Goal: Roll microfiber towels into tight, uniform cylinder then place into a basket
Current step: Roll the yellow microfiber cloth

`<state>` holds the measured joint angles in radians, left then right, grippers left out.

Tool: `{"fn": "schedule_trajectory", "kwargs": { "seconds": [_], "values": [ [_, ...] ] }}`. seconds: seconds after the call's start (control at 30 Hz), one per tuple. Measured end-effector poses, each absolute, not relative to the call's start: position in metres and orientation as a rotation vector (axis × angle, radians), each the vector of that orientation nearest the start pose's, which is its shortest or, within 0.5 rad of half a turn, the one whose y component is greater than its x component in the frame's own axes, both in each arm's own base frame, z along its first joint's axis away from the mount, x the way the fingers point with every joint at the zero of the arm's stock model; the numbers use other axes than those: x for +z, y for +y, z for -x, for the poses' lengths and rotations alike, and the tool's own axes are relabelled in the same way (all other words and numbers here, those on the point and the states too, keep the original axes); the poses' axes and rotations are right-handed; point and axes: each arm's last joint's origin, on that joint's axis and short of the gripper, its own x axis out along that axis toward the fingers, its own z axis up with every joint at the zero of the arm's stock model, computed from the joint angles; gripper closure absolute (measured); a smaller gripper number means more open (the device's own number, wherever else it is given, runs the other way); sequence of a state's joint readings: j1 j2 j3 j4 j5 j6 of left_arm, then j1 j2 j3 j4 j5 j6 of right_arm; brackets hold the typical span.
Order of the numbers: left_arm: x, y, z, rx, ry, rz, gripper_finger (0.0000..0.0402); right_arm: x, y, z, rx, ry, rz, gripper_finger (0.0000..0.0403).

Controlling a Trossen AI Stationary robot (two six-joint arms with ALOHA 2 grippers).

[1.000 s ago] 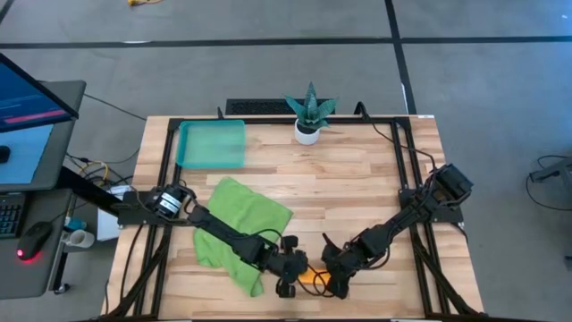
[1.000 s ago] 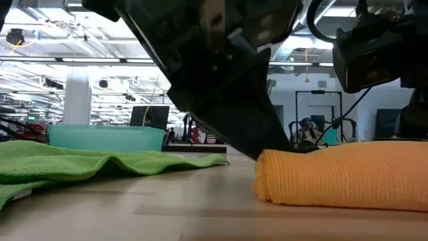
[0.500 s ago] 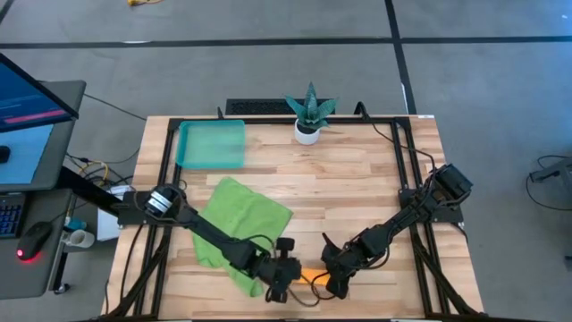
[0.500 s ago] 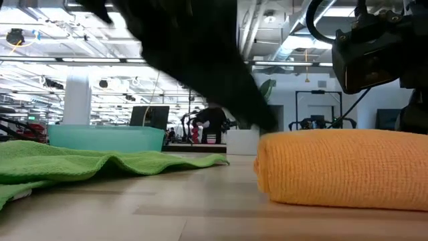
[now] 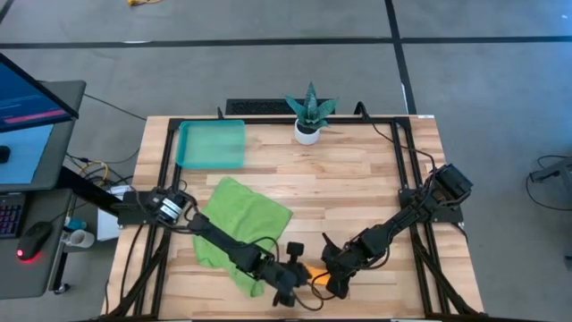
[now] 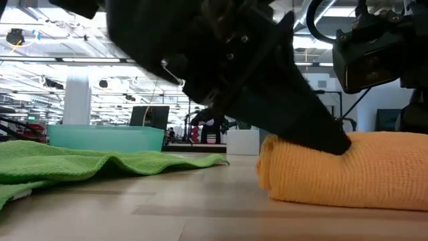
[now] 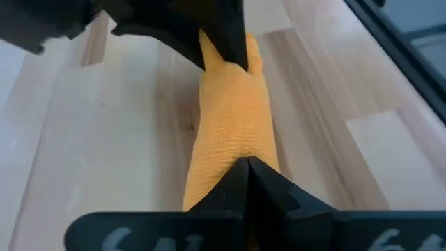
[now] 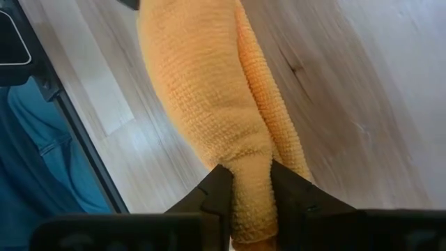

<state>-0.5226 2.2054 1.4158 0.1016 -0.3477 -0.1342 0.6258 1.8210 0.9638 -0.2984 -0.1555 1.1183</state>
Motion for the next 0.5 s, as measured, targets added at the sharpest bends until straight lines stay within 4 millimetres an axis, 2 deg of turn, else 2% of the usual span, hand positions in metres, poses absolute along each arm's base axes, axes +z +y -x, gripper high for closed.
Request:
{"fn": "schedule_trajectory", "kwargs": {
  "seconds": [0.37, 0.5],
  "values": [
    [0.116, -0.213, -0.407, -0.095, 0.773, 0.039, 0.0402, 0.125, 0.196, -0.265, -0.037, 1.349, -0.649, 0.0314],
    [0.114, -0.205, -0.408, -0.062, 0.820, 0.078, 0.0402, 0.125, 0.196, -0.265, -0.030, 1.347, -0.636, 0.0290]
  ]
}}
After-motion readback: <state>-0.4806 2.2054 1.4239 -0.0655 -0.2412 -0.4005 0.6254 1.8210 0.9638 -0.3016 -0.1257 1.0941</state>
